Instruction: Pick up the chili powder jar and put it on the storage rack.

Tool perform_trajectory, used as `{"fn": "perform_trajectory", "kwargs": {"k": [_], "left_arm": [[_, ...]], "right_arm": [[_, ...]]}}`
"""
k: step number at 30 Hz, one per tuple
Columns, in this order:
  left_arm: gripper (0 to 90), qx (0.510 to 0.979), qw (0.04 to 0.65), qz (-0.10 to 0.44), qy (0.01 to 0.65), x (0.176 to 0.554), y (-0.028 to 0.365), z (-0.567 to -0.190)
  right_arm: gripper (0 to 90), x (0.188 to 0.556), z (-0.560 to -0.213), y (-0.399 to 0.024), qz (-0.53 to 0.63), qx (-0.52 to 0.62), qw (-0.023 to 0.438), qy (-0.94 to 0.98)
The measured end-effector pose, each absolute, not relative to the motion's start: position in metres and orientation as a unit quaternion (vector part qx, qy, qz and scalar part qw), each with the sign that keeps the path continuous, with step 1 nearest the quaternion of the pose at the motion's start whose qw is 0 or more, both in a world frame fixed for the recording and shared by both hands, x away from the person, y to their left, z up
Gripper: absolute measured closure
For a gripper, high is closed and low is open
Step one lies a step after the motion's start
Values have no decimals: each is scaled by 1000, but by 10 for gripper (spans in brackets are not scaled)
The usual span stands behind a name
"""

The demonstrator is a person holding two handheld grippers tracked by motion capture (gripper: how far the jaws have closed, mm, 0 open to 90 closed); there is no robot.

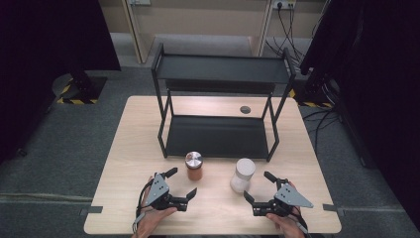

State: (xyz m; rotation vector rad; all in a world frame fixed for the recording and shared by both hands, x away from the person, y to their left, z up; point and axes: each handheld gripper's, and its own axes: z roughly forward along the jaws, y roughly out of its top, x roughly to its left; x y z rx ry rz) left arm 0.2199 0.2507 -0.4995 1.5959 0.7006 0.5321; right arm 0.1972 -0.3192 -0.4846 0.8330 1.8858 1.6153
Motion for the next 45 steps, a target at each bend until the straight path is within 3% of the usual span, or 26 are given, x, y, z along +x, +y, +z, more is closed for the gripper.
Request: {"fn": "perform_trajectory", "kwargs": {"k": [45], "left_arm": [[21, 717, 567, 244, 325, 271, 223, -488]], "right_arm": [[4, 198, -486, -320, 599, 305, 255, 695]]}}
